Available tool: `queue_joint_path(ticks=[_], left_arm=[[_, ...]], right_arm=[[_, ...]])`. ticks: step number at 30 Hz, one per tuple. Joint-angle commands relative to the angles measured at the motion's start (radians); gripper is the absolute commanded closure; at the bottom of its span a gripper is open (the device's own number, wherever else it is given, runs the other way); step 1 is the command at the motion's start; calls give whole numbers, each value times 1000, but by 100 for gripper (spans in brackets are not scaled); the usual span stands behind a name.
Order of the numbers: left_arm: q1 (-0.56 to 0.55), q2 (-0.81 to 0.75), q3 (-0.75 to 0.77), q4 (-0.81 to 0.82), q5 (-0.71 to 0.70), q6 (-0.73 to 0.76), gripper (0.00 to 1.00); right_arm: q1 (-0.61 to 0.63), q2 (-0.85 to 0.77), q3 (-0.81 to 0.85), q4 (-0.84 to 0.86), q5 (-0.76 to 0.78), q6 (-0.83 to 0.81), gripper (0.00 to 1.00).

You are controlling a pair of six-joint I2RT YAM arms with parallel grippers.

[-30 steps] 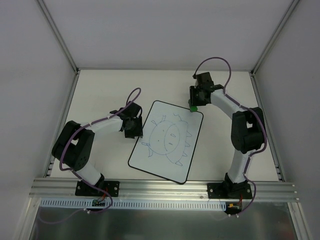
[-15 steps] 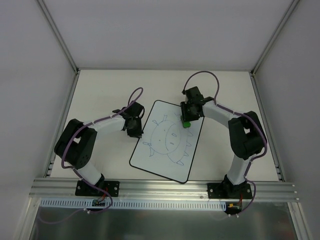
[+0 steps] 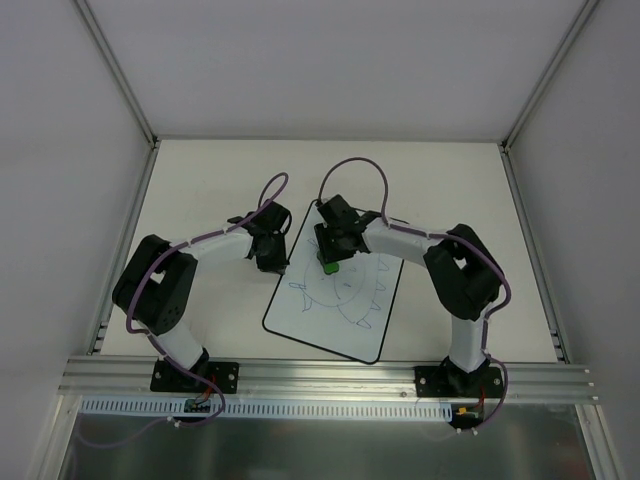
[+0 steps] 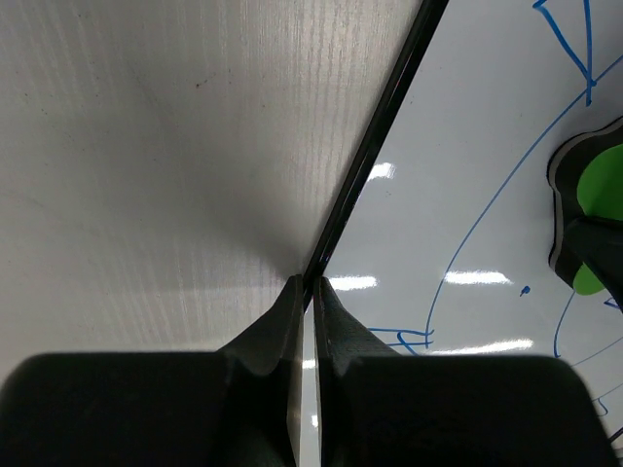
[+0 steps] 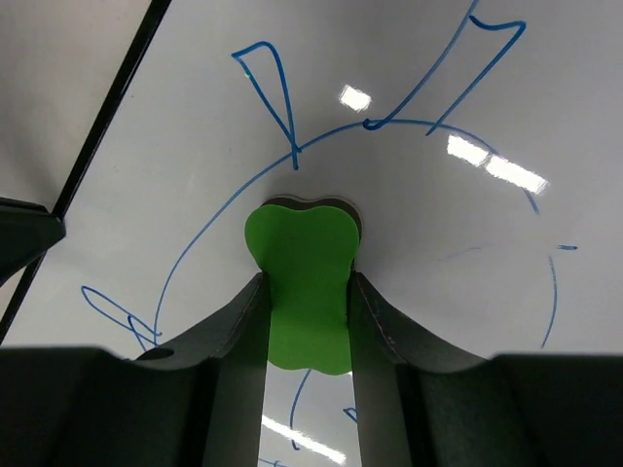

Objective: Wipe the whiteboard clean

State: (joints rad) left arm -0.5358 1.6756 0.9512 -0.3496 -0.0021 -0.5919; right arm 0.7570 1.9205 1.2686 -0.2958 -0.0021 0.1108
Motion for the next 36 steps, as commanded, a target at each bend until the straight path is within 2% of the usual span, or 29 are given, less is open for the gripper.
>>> queue_joint_path(ticks=[1, 7, 11, 14, 16, 21, 30, 36], left_arm=[[-12, 90, -68, -5, -26, -36, 100], [-10, 95, -78, -5, -22, -34, 100], [-10, 96, -77, -5, -21, -34, 100], [-10, 101, -80, -6, -16, -32, 100], [-10, 101, -80, -6, -12, -31, 100], [-9, 96, -81, -5, -6, -28, 100], [-9, 90, -84, -5, -1, -22, 100], [-10, 84, -92, -5, -1, -22, 100]], right_arm=[[-1, 54, -12, -77, 54, 90, 100], [-209, 5, -60, -130, 79, 106, 100], [-368, 0, -15, -204, 134, 83, 100], [-407, 29, 63, -256, 126, 79, 100], [-409, 54, 136, -330, 158, 84, 100], [-384, 132, 222, -338, 70, 110, 100], [-223, 311, 487, -351, -27, 156, 100], [-137, 410, 603, -384, -47, 181, 100]])
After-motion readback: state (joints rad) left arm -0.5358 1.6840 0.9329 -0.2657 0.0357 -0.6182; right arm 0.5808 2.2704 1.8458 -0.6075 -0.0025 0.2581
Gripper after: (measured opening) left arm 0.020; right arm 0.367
